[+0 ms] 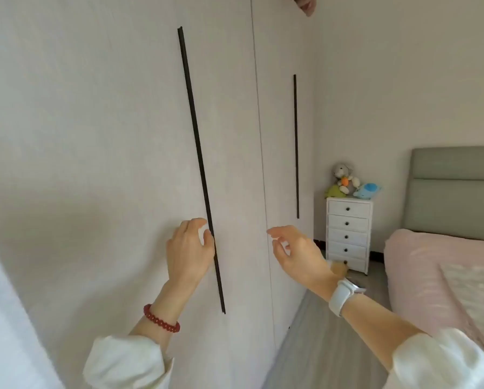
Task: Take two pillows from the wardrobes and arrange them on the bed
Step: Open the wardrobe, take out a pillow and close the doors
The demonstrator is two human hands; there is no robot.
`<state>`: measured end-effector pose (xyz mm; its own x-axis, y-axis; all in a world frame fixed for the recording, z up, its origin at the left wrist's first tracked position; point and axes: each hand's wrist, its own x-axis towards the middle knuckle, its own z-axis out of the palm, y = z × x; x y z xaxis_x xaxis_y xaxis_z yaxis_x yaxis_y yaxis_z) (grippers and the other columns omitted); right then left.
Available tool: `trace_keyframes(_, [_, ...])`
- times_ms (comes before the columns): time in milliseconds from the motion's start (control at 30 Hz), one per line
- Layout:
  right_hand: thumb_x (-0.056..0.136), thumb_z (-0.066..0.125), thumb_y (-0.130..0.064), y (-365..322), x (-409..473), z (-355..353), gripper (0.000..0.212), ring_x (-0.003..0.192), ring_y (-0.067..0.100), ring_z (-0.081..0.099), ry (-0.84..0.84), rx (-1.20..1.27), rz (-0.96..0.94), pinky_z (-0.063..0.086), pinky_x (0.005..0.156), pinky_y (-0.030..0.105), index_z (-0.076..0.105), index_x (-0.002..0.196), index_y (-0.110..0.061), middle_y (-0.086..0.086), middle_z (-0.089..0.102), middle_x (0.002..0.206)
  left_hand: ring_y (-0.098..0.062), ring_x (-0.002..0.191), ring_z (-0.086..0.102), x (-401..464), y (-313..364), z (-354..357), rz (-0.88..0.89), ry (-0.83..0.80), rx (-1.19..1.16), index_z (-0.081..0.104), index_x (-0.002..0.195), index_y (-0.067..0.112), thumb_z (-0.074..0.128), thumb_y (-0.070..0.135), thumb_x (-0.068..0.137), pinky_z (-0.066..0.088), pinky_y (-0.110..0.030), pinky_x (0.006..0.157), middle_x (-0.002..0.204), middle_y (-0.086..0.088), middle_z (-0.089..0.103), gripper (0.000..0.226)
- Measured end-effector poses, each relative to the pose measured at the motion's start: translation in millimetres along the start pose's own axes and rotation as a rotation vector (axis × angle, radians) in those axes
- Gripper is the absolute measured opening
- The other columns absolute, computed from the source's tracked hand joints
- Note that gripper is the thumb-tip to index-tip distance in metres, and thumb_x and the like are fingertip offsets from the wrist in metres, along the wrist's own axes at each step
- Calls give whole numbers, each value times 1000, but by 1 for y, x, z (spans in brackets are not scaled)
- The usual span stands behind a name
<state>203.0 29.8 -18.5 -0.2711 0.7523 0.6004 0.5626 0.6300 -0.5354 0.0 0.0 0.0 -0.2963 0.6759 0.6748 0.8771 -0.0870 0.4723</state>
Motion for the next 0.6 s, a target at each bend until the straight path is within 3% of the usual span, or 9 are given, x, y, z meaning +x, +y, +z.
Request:
trace_keyframes(200, [88,49,-13,51,145,48,37,117,26,48,14,-53,-277,48,87,39,48,126,-15,7,54,126,-39,116,48,108,-17,68,67,353,333,62,106,4,66,12,76,35,-52,87,118,-19,59,31])
trace_keyframes(267, [87,51,-12,59,185,71,43,122,31,43,15,-83,-372,46,93,44,44,130,-12,13,50,131,-38,120,43,126,-29,82,129,429,450,62,106,6,60,17,77,31,-52,90,121,-19,59,31])
trace_keyframes(367, [86,51,-16,68,232,112,55,135,36,27,-33,-141,-508,23,111,52,32,138,-16,17,34,145,-33,125,33,143,-47,105,207,520,576,64,104,8,57,24,79,22,-50,99,125,-16,58,30])
trace_keyframes(433, [89,46,-25,75,254,138,58,140,35,17,-42,-183,-576,10,111,54,23,141,-21,16,23,151,-34,127,32,150,-55,118,217,584,654,65,102,9,60,29,79,19,-53,102,126,-14,59,30])
trace_keyframes(600, [88,38,-36,94,282,184,56,139,37,12,45,-177,-702,13,106,64,22,140,-21,19,18,150,-36,127,32,159,-63,133,195,704,736,66,88,9,64,31,77,17,-56,105,123,-14,60,25])
